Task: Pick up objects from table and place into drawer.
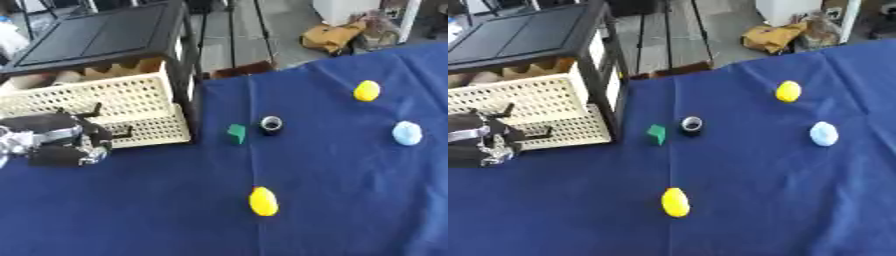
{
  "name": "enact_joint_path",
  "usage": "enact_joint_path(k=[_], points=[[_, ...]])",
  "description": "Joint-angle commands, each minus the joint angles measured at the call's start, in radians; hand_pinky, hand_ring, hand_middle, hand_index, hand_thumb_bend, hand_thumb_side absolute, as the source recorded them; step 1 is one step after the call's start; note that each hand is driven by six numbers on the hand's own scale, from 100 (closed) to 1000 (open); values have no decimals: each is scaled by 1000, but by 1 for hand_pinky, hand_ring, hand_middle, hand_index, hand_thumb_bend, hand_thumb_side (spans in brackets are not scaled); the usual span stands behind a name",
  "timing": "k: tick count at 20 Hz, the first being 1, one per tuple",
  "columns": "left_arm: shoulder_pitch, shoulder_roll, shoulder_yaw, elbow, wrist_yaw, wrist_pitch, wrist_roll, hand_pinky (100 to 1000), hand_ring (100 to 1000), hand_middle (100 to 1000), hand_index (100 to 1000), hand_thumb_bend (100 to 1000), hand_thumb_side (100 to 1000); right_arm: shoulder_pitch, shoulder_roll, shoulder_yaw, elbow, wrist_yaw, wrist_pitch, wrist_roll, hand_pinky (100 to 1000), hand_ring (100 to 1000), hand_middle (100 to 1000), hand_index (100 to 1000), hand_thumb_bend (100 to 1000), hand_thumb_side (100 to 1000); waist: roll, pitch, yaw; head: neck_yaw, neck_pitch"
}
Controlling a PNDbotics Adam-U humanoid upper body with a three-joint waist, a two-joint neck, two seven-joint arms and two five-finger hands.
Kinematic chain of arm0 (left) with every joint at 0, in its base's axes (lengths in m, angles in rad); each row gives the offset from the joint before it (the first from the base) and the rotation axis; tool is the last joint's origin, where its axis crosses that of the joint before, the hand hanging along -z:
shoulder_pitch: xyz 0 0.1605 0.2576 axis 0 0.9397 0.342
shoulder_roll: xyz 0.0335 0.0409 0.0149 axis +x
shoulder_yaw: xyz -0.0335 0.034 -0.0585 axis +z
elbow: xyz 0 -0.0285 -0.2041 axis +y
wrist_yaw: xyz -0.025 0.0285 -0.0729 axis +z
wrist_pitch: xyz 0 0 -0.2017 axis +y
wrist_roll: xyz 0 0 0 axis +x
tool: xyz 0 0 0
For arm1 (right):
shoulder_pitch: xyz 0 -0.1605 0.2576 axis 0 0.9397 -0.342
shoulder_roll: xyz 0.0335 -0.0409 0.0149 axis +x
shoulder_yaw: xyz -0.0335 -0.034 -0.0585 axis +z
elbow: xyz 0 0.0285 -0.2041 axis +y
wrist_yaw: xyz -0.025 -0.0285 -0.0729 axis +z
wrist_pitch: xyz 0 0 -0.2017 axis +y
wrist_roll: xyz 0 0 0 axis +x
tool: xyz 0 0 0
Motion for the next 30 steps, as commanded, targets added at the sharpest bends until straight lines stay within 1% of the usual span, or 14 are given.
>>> enact_joint_path(k=[1, 5, 12, 17, 20, 22, 23, 24, 25, 26, 28, 29, 30], points=[[-33, 15, 19, 24, 11, 6, 35, 325, 563, 682, 895, 100, 1000, -14, -13, -2, -10, 2, 0, 7, 812, 927, 570, 878, 100, 997, -4, -17, -1, 4, -12], [-51, 2, 17, 54, 28, 10, 64, 317, 560, 671, 894, 100, 1000, -14, -10, 1, -10, 2, 4, 15, 814, 929, 568, 877, 100, 997, -2, -15, -4, 6, -14], [-65, -10, 14, 80, 64, 14, 84, 307, 558, 673, 907, 100, 1000, -8, -2, 0, -10, 3, 10, 20, 820, 933, 564, 880, 100, 996, 0, -10, -11, 15, -18], [-65, -14, 8, 84, 92, 15, 77, 309, 561, 677, 932, 100, 1000, -3, 5, 1, -10, 2, 18, 24, 823, 935, 563, 879, 100, 996, -2, -13, -13, 16, -15], [-57, -12, -1, 72, 107, 5, 47, 329, 572, 696, 955, 100, 1000, 0, 6, -1, -10, -1, 18, 24, 821, 933, 563, 875, 100, 996, -7, -18, -11, 8, -11], [-33, -4, -14, 20, 125, -23, 0, 346, 580, 717, 960, 100, 1000, 4, 4, -3, -10, -4, 17, 24, 819, 933, 565, 872, 100, 994, -12, -25, -4, -7, -5], [-12, 2, -20, -28, 144, -45, -34, 340, 579, 722, 961, 100, 1000, 8, 4, -6, -10, -6, 16, 22, 819, 932, 566, 872, 100, 994, -14, -29, 0, -18, -2], [11, 9, -22, -84, 169, -63, -72, 321, 566, 724, 953, 100, 1000, 12, 3, -9, -10, -7, 15, 20, 819, 932, 567, 872, 100, 994, -18, -32, 4, -30, 0], [36, 13, -22, -146, 203, -80, -111, 282, 547, 721, 942, 100, 1000, 16, 3, -12, -10, -9, 14, 17, 818, 931, 567, 871, 100, 993, -22, -35, 10, -45, 3], [63, 16, -20, -208, 242, -91, -135, 260, 538, 720, 933, 100, 1000, 20, 3, -15, -10, -10, 12, 14, 817, 931, 568, 871, 100, 993, -26, -38, 14, -57, 5], [120, 10, -16, -337, 344, -104, -152, 234, 531, 713, 917, 100, 1000, 28, 3, -21, -10, -12, 11, 7, 815, 930, 570, 871, 100, 992, -35, -47, 25, -86, 6], [142, 2, -8, -384, 400, -105, -155, 222, 528, 711, 918, 100, 1000, 33, 4, -25, -10, -13, 9, 3, 814, 929, 572, 871, 100, 992, -40, -52, 30, -101, 7], [154, -7, 1, -408, 458, -111, -156, 209, 528, 711, 918, 100, 1000, 36, 3, -28, -10, -14, 8, -2, 812, 928, 575, 872, 100, 991, -44, -56, 35, -113, 9]])
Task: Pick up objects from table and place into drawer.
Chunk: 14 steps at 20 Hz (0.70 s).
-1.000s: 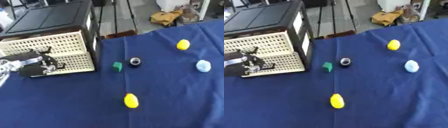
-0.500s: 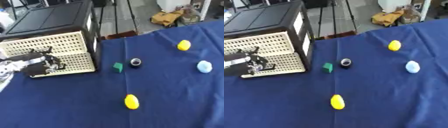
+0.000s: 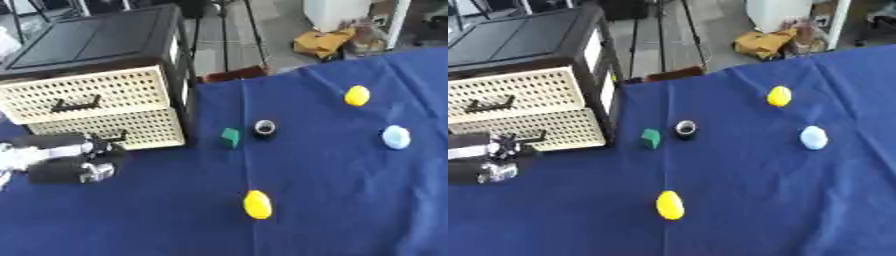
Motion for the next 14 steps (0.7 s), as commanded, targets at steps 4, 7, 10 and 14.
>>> enact_joint_path(k=[4, 7, 10, 14], points=[[14, -39, 109, -124, 422, -74, -14, 280, 604, 758, 964, 100, 1000, 8, -21, -33, -10, -16, -10, -31, 804, 925, 581, 878, 100, 993, -28, -50, 28, -74, 20], [14, -87, 208, -125, 686, -150, 139, 400, 691, 782, 978, 100, 1000, 13, -20, -42, -10, -15, -13, -39, 802, 924, 590, 883, 100, 998, -37, -62, 43, -93, 29], [24, -109, 272, -125, 828, -273, 411, 496, 727, 775, 973, 100, 1000, 8, -20, -53, -10, -11, -22, -53, 794, 917, 604, 886, 100, 1000, -42, -72, 52, -100, 38], [32, -151, 313, -125, 841, -482, 730, 627, 825, 801, 917, 279, 943, 1, -26, -57, -10, 7, -53, -60, 781, 915, 625, 901, 100, 1000, -49, -82, 58, -92, 52]])
